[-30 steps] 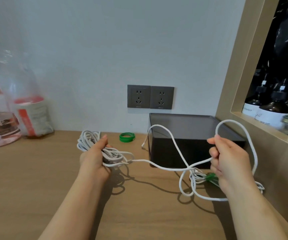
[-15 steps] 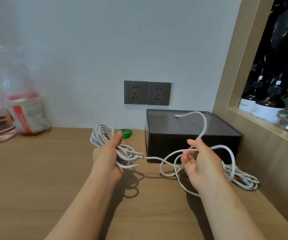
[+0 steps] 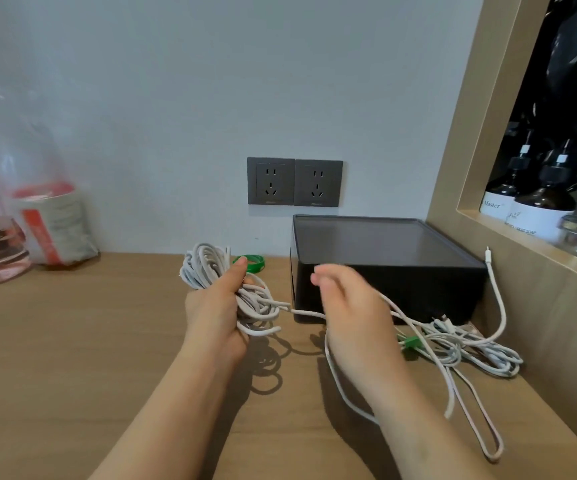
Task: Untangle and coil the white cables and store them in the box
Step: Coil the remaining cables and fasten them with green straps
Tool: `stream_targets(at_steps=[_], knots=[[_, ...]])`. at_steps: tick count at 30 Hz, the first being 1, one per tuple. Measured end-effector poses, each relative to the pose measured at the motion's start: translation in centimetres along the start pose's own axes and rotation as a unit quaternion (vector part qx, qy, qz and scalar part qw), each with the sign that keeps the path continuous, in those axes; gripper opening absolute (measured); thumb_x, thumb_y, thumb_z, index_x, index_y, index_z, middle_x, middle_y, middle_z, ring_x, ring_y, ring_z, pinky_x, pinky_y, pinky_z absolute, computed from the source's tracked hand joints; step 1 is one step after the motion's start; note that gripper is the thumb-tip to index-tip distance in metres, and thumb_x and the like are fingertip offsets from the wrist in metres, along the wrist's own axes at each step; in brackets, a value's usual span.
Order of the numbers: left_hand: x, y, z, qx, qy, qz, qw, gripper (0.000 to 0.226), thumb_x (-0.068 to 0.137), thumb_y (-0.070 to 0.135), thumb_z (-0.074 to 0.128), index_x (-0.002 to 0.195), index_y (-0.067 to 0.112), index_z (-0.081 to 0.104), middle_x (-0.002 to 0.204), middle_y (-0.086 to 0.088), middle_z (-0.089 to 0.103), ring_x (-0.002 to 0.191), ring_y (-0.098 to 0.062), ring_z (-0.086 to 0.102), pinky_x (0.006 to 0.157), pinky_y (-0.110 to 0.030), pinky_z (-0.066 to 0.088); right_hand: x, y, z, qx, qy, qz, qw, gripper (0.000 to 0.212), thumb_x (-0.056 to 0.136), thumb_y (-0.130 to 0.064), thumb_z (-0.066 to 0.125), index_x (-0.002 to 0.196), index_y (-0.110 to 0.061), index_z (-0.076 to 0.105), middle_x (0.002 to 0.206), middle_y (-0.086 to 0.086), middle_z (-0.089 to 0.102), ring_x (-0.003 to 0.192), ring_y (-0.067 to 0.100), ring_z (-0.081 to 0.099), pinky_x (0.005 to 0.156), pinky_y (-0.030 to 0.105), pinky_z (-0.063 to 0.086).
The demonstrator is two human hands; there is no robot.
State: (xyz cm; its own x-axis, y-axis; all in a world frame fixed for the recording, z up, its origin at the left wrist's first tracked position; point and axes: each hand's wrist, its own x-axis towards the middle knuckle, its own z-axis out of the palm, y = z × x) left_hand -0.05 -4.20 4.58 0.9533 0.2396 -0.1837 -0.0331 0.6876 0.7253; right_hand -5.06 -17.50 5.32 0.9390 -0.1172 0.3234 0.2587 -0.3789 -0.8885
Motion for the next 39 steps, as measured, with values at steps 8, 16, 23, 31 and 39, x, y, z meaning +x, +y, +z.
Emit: stream_targets(at_steps=[8,16,23,31,39], knots=[[0.0,0.9,-0.3,-0.033,-0.045,-0.006,0.998,0.013,0.085,0.014,0.066,0.078,0.008,0.057,0.047,0.001,0.057,0.039,-0.011,0.057,0.044,-0.023,0.05,0.2,0.9,-0.5,-0.105,-0.204,0.015,0.973,0.025,0.098,-0.034,0.042,0.08,-0.035,0.06,0.076,-0.009,0.059,0.077,0.005,0.055,0.071,0.02,0.044],[-0.6,0.6,-0.1,-0.018,-0.181,-0.06,0.981,0.016,0.066,0.02,0.069,0.071,0.009,0.058,0.051,-0.001,0.054,0.043,-0.013,0.057,0.046,-0.023,0.053,0.4,1.5,0.1,-0.092,-0.16,0.061,0.981,0.016,0.094,-0.028,0.052,0.087,-0.021,0.065,0.077,-0.001,0.061,0.074,0.01,0.057,0.074,0.027,0.051],[-0.8,-0.1,0.1,0.089,-0.243,-0.067,0.964,0.02,0.065,0.015,0.067,0.079,0.007,0.054,0.05,-0.005,0.053,0.039,-0.015,0.054,0.041,-0.023,0.048,1.1,0.5,-0.4,0.137,-0.006,0.131,0.982,0.013,0.092,-0.014,0.056,0.083,-0.016,0.064,0.072,0.003,0.064,0.061,0.008,0.063,0.055,0.019,0.055],[-0.6,-0.1,0.3,0.139,-0.191,-0.029,0.971,0.011,0.087,0.002,0.061,0.079,0.005,0.055,0.051,-0.008,0.051,0.04,-0.016,0.051,0.041,-0.024,0.047,2.5,-2.2,-2.6,0.096,-0.039,0.078,0.991,0.013,0.089,-0.008,0.061,0.08,-0.017,0.067,0.088,0.007,0.069,0.089,0.019,0.066,0.074,0.028,0.056],[-1.0,2.5,3.5,0.194,-0.225,-0.022,0.955,0.014,0.087,0.004,0.062,0.077,0.006,0.052,0.053,-0.009,0.049,0.04,-0.017,0.052,0.044,-0.025,0.049,5.2,-5.0,-6.2,-0.206,-0.155,0.025,0.966,0.02,0.091,-0.013,0.058,0.083,-0.025,0.071,0.083,-0.003,0.067,0.073,0.007,0.057,0.063,0.018,0.046]])
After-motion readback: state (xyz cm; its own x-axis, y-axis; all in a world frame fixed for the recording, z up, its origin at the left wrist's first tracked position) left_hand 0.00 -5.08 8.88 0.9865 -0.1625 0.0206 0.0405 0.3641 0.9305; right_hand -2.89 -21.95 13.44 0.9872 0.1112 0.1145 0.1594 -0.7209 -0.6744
